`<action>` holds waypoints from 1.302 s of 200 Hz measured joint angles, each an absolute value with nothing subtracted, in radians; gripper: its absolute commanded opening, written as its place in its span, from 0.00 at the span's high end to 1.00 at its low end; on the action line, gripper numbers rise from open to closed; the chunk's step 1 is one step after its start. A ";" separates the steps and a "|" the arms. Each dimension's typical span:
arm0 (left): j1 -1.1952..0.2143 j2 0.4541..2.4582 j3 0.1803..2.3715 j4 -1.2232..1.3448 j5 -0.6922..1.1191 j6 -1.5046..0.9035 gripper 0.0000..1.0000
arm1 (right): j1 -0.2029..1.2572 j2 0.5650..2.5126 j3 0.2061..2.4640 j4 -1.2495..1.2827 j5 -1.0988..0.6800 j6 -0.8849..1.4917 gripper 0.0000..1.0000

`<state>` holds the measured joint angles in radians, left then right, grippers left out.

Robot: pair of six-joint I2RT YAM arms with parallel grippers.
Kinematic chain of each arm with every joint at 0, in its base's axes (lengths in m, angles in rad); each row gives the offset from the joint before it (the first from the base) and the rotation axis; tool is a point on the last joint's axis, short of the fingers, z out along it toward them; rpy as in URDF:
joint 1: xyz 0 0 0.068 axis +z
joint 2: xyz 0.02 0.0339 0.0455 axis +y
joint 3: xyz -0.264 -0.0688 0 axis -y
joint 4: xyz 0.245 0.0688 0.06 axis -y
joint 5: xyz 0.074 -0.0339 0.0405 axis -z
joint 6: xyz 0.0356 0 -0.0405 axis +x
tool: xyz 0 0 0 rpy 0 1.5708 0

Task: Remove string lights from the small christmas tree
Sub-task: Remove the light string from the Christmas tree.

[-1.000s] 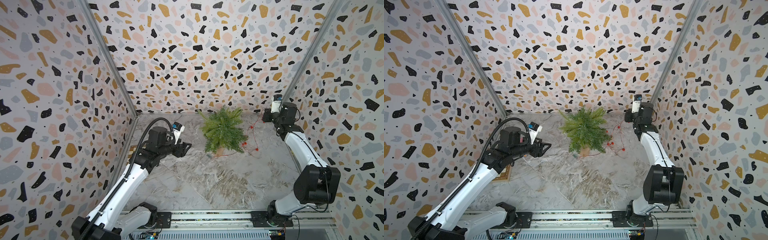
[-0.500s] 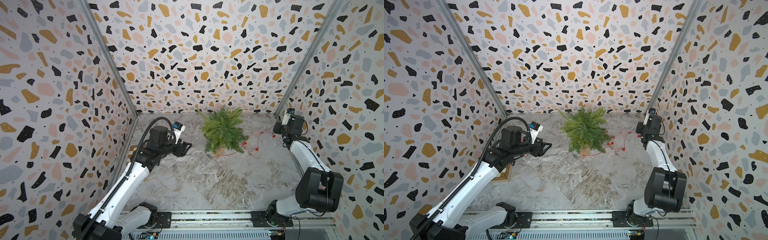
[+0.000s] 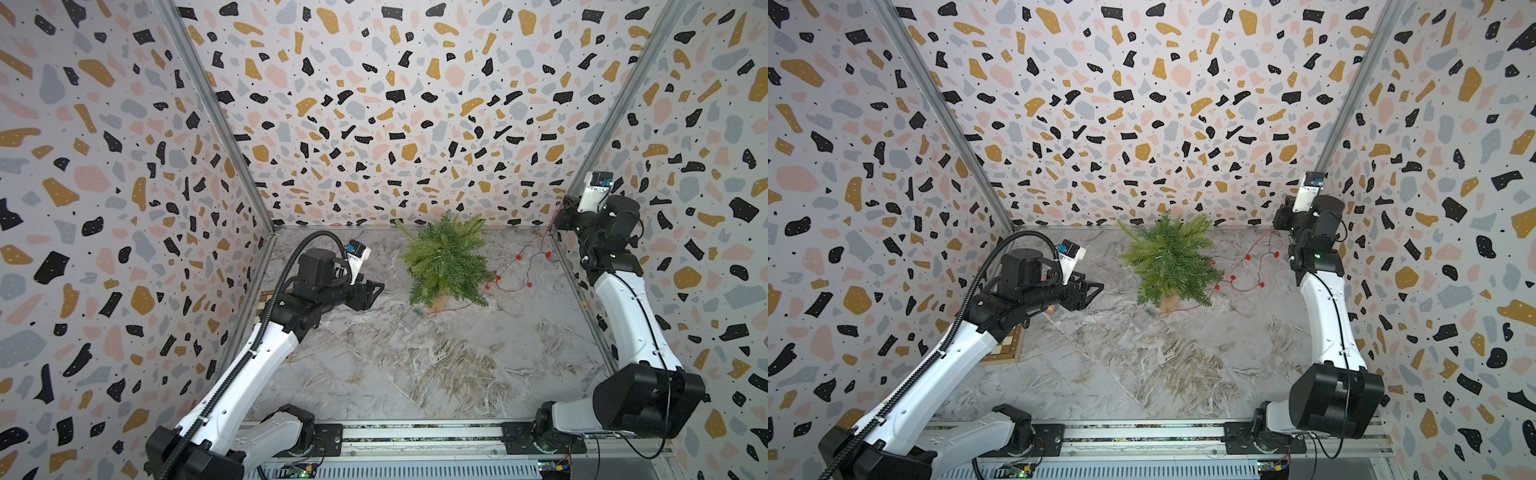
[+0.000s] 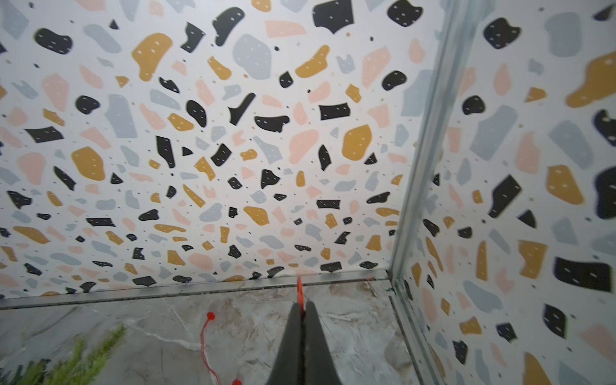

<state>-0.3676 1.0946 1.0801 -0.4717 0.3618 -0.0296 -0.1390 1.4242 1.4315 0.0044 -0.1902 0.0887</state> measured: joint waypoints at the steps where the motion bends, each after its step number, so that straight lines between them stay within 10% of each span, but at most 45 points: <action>1: -0.368 1.095 1.080 -0.472 0.362 -0.030 0.30 | -0.136 1.427 1.435 0.003 -0.190 0.088 1.00; 260: -0.368 1.076 1.080 -0.472 0.361 -0.019 0.30 | -0.056 1.161 1.507 -0.031 -0.307 0.104 1.00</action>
